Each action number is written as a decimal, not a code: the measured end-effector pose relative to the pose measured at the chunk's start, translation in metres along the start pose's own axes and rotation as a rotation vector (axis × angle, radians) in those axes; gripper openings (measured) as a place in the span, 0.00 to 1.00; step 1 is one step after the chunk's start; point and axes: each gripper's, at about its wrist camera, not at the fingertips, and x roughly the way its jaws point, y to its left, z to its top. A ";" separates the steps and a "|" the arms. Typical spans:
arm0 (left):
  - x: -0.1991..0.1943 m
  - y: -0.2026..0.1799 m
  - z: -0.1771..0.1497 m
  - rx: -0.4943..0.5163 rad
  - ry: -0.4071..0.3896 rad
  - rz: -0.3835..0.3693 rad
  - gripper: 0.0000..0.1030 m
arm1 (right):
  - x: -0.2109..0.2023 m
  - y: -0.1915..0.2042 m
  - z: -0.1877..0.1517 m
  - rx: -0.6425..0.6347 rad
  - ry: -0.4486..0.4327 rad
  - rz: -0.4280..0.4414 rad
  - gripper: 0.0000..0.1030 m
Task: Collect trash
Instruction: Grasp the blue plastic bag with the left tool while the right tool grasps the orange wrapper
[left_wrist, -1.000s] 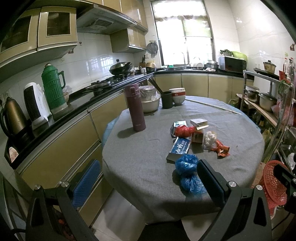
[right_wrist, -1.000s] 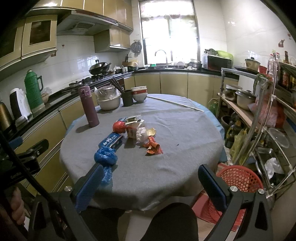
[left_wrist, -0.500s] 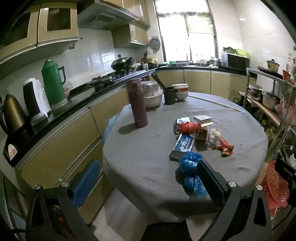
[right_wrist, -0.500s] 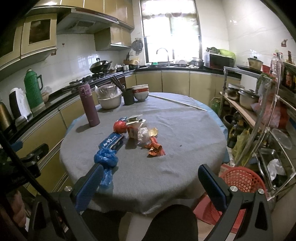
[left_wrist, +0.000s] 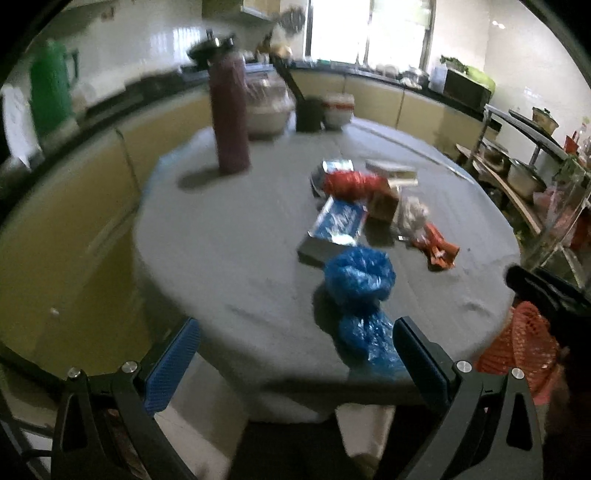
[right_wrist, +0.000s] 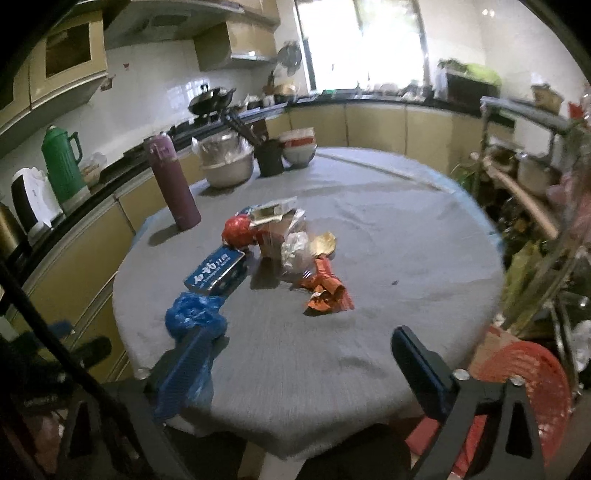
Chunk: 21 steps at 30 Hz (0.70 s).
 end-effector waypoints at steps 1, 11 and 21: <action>0.008 0.001 0.000 -0.007 0.020 -0.012 1.00 | 0.013 -0.004 0.004 0.010 0.021 0.005 0.89; 0.056 -0.009 0.021 -0.052 0.124 -0.135 1.00 | 0.106 -0.038 0.031 0.112 0.167 0.082 0.63; 0.102 -0.037 0.031 0.011 0.244 -0.198 0.59 | 0.155 -0.037 0.037 0.083 0.270 0.091 0.34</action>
